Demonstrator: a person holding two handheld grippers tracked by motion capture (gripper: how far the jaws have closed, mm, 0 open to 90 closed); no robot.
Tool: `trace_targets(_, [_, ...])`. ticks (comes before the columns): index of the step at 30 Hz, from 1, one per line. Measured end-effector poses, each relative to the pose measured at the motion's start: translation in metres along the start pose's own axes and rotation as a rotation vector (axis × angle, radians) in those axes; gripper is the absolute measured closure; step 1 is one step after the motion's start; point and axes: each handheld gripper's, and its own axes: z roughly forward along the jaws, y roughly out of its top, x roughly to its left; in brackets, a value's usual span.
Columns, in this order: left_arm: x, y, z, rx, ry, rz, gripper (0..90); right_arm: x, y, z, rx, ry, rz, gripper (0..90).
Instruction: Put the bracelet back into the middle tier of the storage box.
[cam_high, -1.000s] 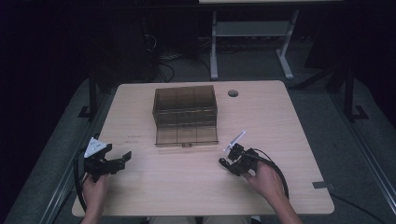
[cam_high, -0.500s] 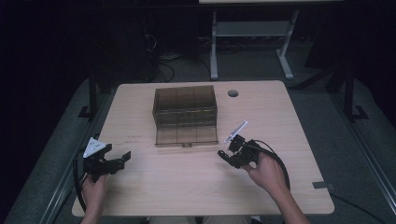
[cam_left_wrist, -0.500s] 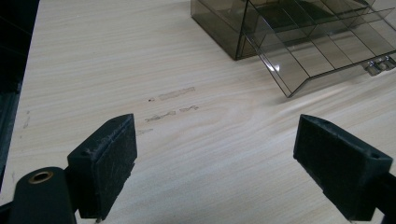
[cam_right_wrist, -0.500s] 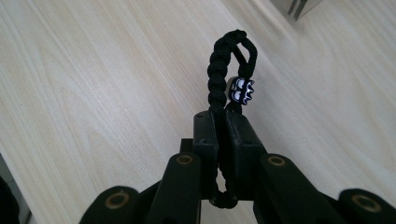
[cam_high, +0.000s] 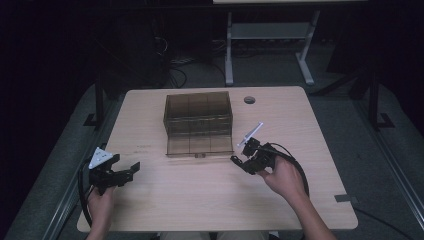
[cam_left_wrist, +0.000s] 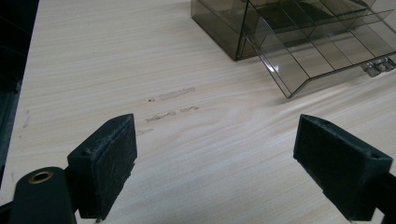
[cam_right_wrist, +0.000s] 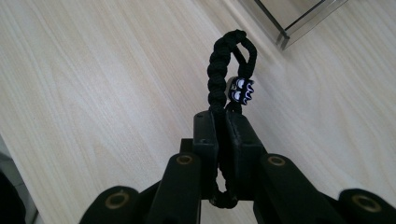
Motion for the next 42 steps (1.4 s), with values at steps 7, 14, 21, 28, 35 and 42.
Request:
trace_targets(7, [0.001, 0.000, 0.000, 0.000, -0.001, -0.001, 12.9, -0.001, 0.008, -0.003, -0.003, -0.002, -0.014, 83.1])
trace_targets(14, [0.001, 0.000, 0.000, 0.000, -0.002, -0.002, 12.9, -0.002, 0.015, -0.004, -0.001, -0.003, -0.024, 83.1])
trace_targets(21, [0.000, 0.000, 0.000, 0.004, -0.002, -0.002, 12.9, -0.003, 0.020, -0.006, -0.006, -0.002, -0.030, 83.0])
trace_targets(28, [0.001, 0.000, 0.000, 0.006, -0.001, -0.002, 12.9, -0.004, 0.026, -0.006, -0.001, -0.004, -0.036, 83.0])
trace_targets(35, [0.001, 0.000, 0.000, 0.002, -0.001, -0.004, 12.9, -0.003, 0.033, -0.006, 0.002, -0.003, -0.046, 83.0])
trace_targets(42, [0.002, -0.001, 0.000, -0.004, -0.002, -0.009, 12.9, -0.003, 0.038, -0.006, 0.003, -0.006, -0.052, 83.0])
